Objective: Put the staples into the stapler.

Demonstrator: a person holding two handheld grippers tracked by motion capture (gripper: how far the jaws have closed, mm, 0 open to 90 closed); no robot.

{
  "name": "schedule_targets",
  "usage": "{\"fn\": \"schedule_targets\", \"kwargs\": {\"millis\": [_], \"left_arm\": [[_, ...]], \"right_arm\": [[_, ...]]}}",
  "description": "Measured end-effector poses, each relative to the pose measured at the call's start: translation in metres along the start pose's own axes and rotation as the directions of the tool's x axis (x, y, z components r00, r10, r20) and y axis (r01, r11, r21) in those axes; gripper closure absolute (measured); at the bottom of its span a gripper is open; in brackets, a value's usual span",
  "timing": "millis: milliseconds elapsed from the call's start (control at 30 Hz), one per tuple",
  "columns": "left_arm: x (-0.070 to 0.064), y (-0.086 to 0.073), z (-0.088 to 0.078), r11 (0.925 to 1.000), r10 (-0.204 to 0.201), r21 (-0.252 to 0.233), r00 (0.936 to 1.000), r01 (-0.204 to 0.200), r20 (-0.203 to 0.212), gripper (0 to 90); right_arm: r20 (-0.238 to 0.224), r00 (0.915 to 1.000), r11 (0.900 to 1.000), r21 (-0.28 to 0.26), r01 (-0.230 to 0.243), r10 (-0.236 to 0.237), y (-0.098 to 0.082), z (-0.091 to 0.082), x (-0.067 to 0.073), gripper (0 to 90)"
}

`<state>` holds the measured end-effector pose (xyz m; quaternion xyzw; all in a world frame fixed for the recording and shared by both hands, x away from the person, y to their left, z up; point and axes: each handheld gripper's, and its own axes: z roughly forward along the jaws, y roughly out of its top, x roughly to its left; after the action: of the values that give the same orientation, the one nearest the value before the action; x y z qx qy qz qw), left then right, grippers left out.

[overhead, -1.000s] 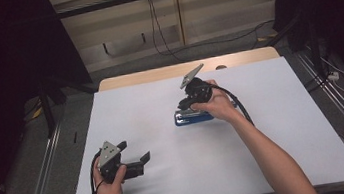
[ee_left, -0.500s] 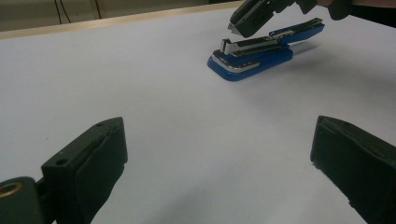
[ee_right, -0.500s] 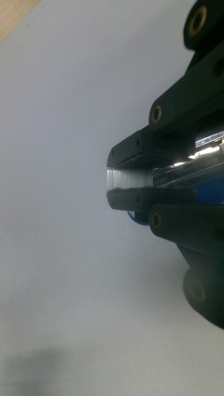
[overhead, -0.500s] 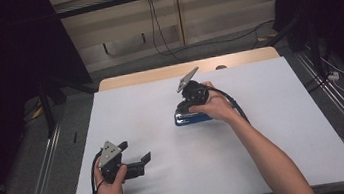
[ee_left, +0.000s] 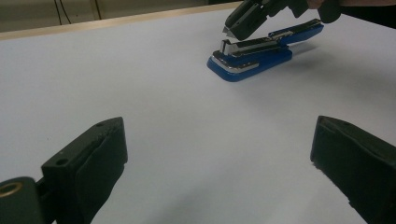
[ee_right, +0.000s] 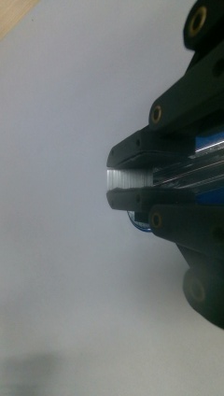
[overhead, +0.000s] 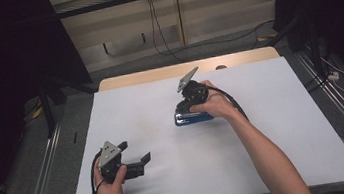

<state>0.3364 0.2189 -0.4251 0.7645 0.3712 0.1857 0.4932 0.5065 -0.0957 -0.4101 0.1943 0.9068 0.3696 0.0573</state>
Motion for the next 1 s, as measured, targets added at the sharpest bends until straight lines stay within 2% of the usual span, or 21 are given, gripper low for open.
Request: {"fn": "schedule_targets", "kwargs": {"millis": [133, 433, 567, 1000], "left_arm": [[-0.0005, 0.0001, -0.0008, 1.0000, 0.006, -0.005, 1.0000, -0.006, 0.001, 4.0], [-0.0003, 0.0002, -0.0010, 1.0000, 0.006, -0.002, 1.0000, -0.006, -0.001, 4.1], [-0.0002, 0.0002, -0.0009, 1.0000, 0.006, -0.003, 1.0000, -0.006, -0.002, 4.1], [-0.0001, 0.0000, -0.0002, 1.0000, 0.007, 0.000, 1.0000, -0.007, 0.001, 4.0]], "right_arm": [[-0.014, 0.9998, 1.000, -0.001, 0.014, -0.014, -0.0006, -0.0004, -0.0007, 78.8], [-0.020, 0.9932, 0.993, 0.001, 0.115, -0.115, -0.0008, 0.0016, -0.0006, 78.8], [-0.018, 0.9934, 0.994, 0.007, 0.114, -0.113, -0.0019, 0.0001, -0.0023, 78.8], [-0.053, 0.9902, 0.991, 0.030, 0.131, -0.129, -0.0041, 0.0022, -0.0034, 78.8]]}}
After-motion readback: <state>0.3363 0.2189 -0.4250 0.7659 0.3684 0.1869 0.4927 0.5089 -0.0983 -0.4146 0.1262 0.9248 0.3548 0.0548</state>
